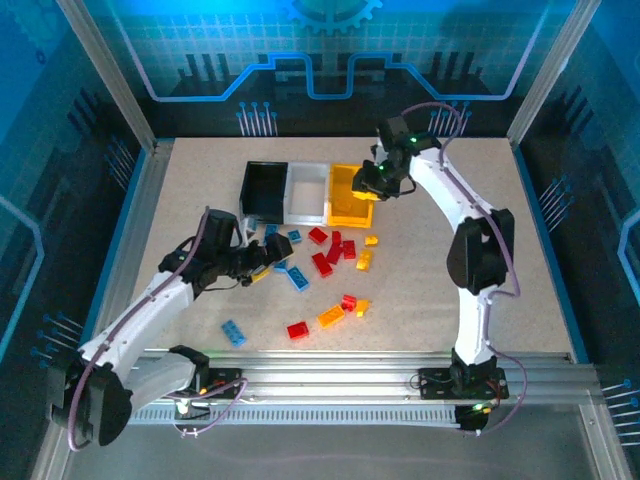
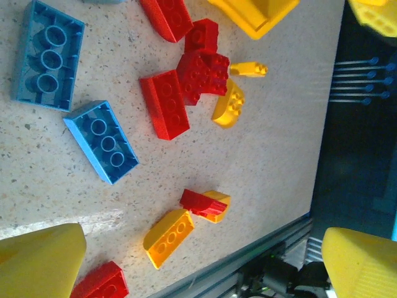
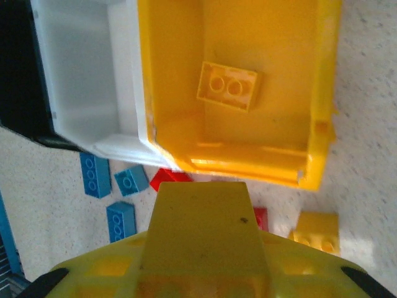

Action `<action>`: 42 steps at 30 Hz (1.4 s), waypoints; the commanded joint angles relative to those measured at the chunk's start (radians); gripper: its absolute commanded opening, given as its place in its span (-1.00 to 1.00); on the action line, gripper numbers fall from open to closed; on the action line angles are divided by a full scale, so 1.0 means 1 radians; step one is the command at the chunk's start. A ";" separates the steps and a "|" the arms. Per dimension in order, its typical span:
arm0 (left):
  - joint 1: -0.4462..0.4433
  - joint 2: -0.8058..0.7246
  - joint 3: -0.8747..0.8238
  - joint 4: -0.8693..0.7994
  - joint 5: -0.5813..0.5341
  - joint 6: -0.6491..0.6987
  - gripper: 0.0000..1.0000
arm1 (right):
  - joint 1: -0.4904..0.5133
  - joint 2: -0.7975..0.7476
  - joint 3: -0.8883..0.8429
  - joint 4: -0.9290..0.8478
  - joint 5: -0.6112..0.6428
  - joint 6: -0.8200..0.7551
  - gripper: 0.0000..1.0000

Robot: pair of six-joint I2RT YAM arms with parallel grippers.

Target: Sort the legos into containers by color

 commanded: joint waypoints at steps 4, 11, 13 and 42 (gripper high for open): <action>-0.009 -0.073 -0.027 -0.067 -0.087 -0.132 0.98 | 0.008 0.124 0.130 -0.031 -0.047 -0.101 -0.06; -0.008 -0.147 -0.024 -0.098 -0.125 -0.152 0.98 | 0.015 0.115 0.206 -0.061 -0.021 -0.132 0.14; 0.003 -0.118 0.018 -0.124 -0.111 -0.089 0.98 | 0.022 0.056 0.176 -0.082 0.020 -0.138 0.15; -0.008 0.139 0.043 -0.055 0.018 0.117 0.98 | 0.327 -0.561 -0.932 0.040 0.148 0.034 0.25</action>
